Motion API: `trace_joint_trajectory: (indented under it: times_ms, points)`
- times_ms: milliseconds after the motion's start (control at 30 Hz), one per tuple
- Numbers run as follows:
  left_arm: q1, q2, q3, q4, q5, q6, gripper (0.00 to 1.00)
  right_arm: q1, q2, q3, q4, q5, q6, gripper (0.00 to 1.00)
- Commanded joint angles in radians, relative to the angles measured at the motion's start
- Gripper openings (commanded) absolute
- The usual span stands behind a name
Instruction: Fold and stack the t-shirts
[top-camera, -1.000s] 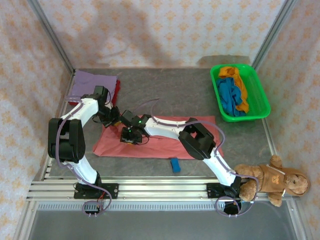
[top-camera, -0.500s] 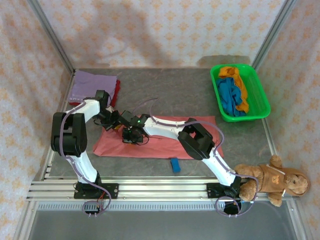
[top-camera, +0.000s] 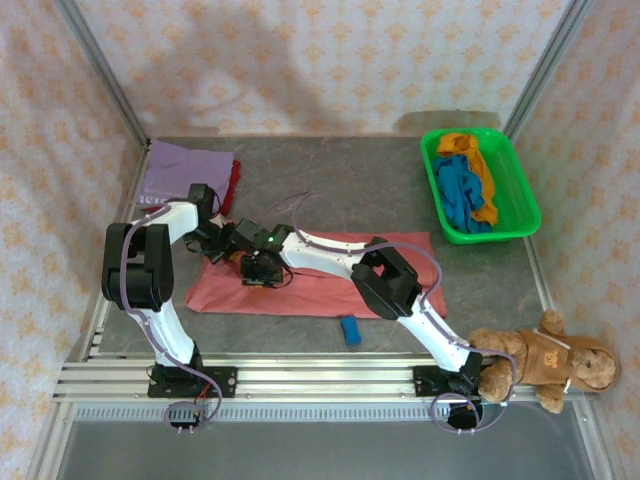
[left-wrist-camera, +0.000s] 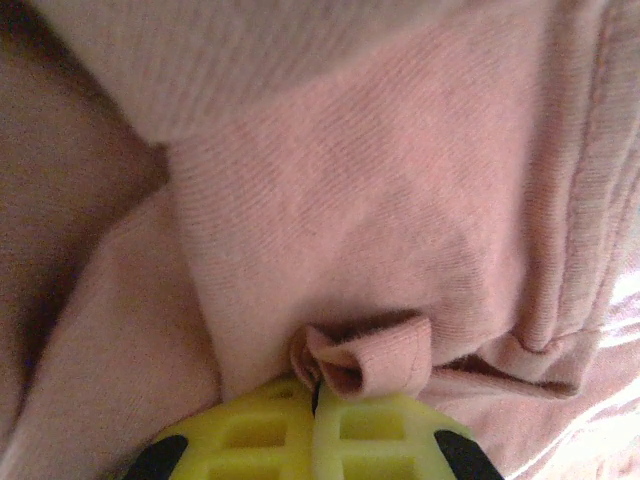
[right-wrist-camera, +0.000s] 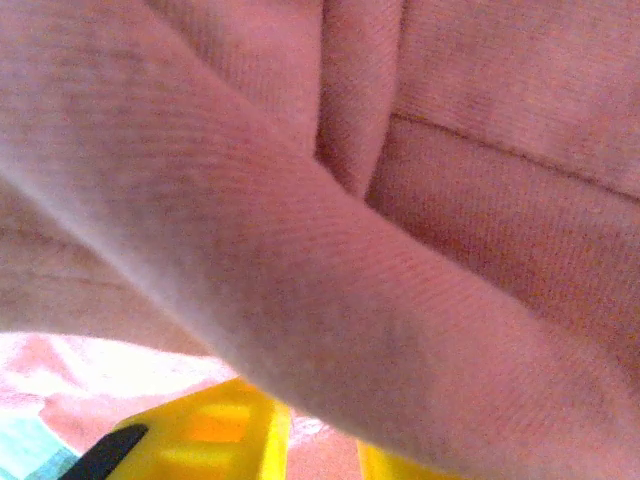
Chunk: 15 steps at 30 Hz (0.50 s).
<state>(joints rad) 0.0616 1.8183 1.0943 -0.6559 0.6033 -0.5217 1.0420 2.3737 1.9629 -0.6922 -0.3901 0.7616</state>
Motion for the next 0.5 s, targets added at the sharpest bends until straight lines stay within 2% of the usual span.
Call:
trace_joint_trajectory:
  times_ms: [0,333,467]
  points:
    - [0.007,0.032,-0.034,0.021,-0.013,0.014,0.0,0.005,0.101,0.018,-0.115,0.086,-0.028,0.22]
    - [0.018,0.017,-0.066,0.042,-0.001,0.014,0.0,0.032,0.183,0.157,-0.266,0.175,-0.065,0.19]
    - [0.023,0.013,-0.087,0.057,0.007,0.014,0.0,0.041,0.19,0.177,-0.298,0.209,-0.074,0.14]
